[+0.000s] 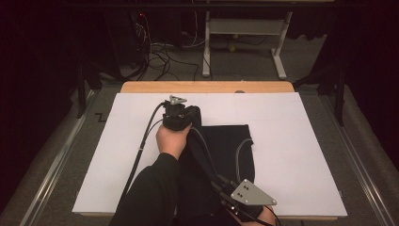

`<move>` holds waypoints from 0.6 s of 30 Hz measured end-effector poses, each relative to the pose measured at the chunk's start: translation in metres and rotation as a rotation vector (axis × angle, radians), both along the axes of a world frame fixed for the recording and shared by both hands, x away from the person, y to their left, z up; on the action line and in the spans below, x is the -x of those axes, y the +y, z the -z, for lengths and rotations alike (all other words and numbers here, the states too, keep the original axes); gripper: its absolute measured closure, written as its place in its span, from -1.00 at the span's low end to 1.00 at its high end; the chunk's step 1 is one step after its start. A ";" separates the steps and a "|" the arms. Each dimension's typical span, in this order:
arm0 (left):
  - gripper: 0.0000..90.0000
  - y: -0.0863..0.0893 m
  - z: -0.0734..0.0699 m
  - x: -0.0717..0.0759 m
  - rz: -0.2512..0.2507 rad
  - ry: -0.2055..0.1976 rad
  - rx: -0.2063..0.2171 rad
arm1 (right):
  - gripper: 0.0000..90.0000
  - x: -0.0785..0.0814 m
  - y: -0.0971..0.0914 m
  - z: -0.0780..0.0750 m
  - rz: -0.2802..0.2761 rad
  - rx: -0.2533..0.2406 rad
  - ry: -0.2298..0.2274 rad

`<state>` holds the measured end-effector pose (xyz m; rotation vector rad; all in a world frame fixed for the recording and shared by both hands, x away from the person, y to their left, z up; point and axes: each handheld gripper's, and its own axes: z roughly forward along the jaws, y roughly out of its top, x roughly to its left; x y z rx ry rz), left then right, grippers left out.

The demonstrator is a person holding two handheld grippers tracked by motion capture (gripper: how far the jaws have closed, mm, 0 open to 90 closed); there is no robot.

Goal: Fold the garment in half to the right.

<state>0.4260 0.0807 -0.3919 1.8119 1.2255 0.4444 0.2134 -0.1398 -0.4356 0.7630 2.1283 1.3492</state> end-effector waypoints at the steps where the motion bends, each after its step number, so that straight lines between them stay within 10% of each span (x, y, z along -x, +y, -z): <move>1: 0.64 -0.005 0.001 -0.001 0.009 0.004 0.000 | 0.59 0.001 -0.002 0.001 0.002 0.001 0.000; 18: 0.64 -0.047 0.019 -0.003 0.062 0.038 0.001 | 0.58 0.012 -0.038 0.013 0.061 0.028 0.040</move>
